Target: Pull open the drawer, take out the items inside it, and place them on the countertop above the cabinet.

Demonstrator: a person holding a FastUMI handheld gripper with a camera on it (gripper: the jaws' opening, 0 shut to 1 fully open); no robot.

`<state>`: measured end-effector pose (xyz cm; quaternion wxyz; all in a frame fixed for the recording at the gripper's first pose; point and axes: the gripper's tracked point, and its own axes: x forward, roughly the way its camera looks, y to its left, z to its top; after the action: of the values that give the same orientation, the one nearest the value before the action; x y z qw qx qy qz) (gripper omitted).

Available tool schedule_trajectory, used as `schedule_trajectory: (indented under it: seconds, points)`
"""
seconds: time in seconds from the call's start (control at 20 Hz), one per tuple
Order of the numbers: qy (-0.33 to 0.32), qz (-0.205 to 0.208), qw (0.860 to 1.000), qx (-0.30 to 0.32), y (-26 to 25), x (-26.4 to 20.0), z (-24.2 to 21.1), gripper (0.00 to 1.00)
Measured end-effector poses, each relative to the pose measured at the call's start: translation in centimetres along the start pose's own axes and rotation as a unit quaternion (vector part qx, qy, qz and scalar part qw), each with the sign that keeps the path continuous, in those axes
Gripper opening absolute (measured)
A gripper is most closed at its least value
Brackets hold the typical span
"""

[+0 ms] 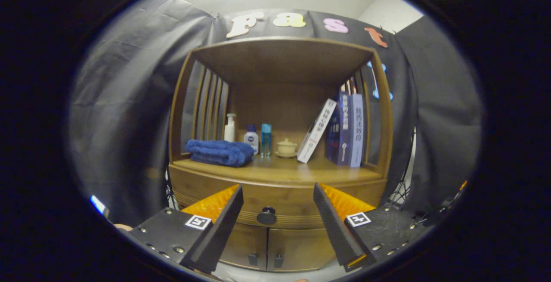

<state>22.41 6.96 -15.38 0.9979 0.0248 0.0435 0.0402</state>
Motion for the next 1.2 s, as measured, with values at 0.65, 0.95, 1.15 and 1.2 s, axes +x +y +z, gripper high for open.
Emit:
schedule_trajectory:
  seconds: [0.65,0.95,1.15,1.2]
  points:
    - [0.092,0.036,0.995,0.016,2.5,7.4,-9.4,0.75]
    - [0.11,0.022,0.993,0.029,2.0,7.8,-9.8,0.38]
    - [0.114,0.014,0.993,0.038,1.9,8.0,-9.9,0.3]
    - [0.116,0.013,0.992,0.04,1.9,7.7,-9.9,0.3]
